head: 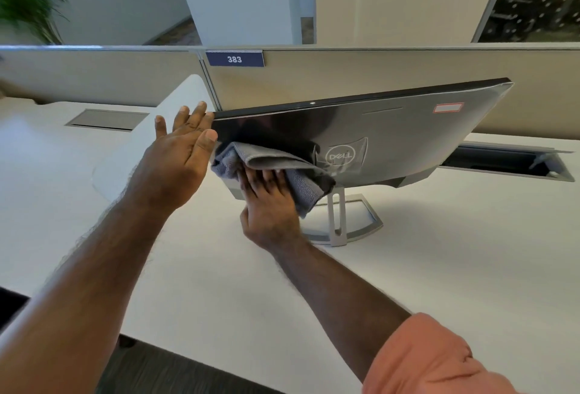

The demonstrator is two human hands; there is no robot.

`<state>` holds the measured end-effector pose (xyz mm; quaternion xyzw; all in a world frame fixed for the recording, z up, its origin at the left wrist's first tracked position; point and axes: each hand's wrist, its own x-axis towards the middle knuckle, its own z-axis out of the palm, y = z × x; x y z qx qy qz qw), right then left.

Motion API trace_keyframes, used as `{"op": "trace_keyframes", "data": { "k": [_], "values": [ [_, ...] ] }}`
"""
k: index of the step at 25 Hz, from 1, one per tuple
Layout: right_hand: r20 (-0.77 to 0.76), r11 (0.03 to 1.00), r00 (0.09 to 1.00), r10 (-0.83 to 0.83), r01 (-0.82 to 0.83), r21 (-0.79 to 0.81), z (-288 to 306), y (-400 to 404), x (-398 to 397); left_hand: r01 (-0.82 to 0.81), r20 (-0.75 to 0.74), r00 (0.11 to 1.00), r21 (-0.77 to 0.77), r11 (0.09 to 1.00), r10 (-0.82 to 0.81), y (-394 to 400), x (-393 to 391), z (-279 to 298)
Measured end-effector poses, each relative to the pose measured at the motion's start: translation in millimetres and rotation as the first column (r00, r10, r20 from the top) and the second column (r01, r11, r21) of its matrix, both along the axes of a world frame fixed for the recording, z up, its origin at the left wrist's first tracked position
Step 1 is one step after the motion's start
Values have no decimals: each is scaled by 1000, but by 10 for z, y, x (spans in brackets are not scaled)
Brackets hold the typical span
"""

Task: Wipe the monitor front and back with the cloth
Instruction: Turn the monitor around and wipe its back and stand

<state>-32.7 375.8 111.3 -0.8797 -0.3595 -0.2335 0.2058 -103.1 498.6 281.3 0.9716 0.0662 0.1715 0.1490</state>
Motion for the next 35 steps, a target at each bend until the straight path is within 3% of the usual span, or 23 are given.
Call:
{"op": "trace_keyframes", "data": {
  "k": [4, 8, 13, 17, 22, 24, 27, 33, 35],
  "values": [
    [27, 987, 999, -39, 42, -154, -281, -258, 21, -30, 65, 997, -128, 991, 39, 85, -74, -34],
    [89, 990, 994, -57, 68, -126, -128, -245, 71, -58, 143, 984, -310, 949, 106, 178, -113, -93],
    [198, 999, 980, 36, -29, -37, 329, 19, 140, -2, 141, 982, -648, 762, 123, 245, -60, -165],
    [217, 996, 973, 83, -77, -37, 390, 145, 156, 45, 168, 981, -692, 721, 100, 287, -20, -199],
    [182, 958, 980, 77, -22, -287, -114, -28, 80, 40, 174, 980, -654, 755, 99, 269, -15, -226],
    [156, 950, 987, 25, 25, -311, -245, -123, 63, 33, 178, 978, -648, 761, 109, 259, -14, -227],
    [116, 972, 993, -24, 50, -230, -186, -129, 37, 14, 175, 977, -635, 772, 126, 244, -8, -218],
    [141, 983, 980, -137, 116, 142, 369, 23, 147, -23, 200, 960, -638, 769, 195, 209, 31, -161],
    [162, 975, 972, -170, 143, 168, 426, -45, 175, -71, 204, 950, -595, 800, 236, 160, 29, -143]
  ]
}}
